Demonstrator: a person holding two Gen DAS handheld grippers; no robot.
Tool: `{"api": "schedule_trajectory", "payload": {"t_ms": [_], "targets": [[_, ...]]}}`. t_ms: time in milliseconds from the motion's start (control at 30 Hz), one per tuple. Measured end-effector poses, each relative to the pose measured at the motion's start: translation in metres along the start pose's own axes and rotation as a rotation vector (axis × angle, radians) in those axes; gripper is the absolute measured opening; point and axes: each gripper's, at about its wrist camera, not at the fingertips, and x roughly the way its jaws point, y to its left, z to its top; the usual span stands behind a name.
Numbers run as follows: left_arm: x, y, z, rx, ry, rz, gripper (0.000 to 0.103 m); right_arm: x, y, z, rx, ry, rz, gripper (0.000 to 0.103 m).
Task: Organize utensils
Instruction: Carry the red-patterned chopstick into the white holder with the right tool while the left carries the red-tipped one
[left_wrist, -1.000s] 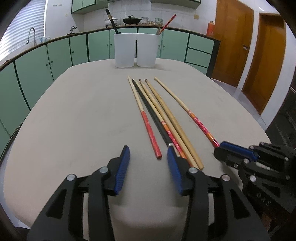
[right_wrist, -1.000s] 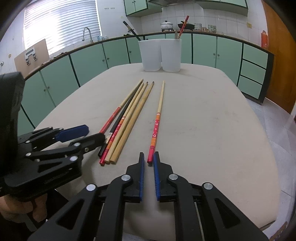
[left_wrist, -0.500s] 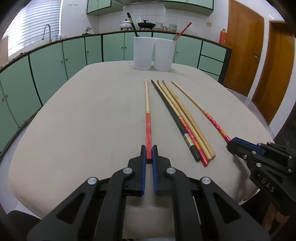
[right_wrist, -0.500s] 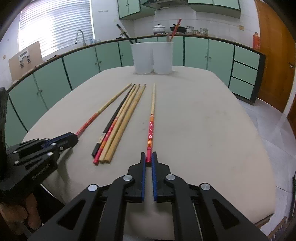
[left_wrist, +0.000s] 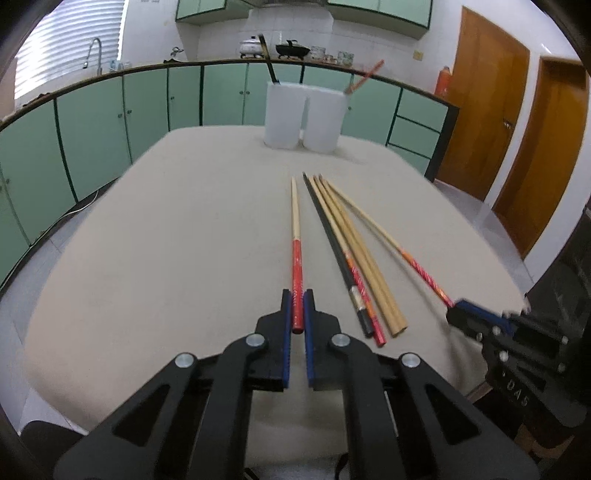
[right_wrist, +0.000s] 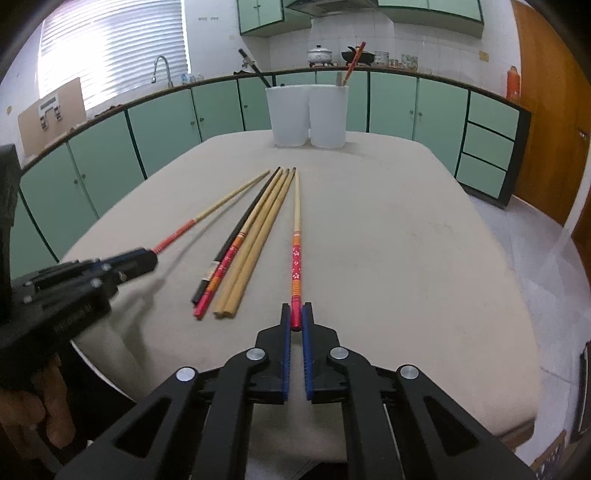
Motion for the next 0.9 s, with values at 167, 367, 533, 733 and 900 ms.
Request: {"api": "schedule_trajectory", "payload": {"t_ms": [167, 367, 533, 733, 900], "targets": [[-0.036, 0.004, 0.021, -0.001, 0.005, -0.005, 0.005, -0.044, 0.006, 0.025, -0.029, -0.010, 0.010, 0.006], [-0.072, 0.008, 0.057, 0.014, -0.018, -0.025, 0.005, -0.098, -0.003, 0.084, -0.057, -0.068, 0.028, 0.006], [-0.086, 0.010, 0.083, 0.033, -0.018, -0.042, 0.005, -0.116, -0.002, 0.125, -0.101, -0.089, 0.042, 0.005], [-0.089, 0.008, 0.109, 0.073, -0.007, -0.046, 0.005, -0.101, 0.002, 0.159, -0.144, -0.038, 0.054, 0.005], [-0.085, 0.005, 0.124, 0.088, 0.019, -0.057, 0.005, -0.095, 0.005, 0.183, -0.172, 0.000, 0.064, 0.005]]}}
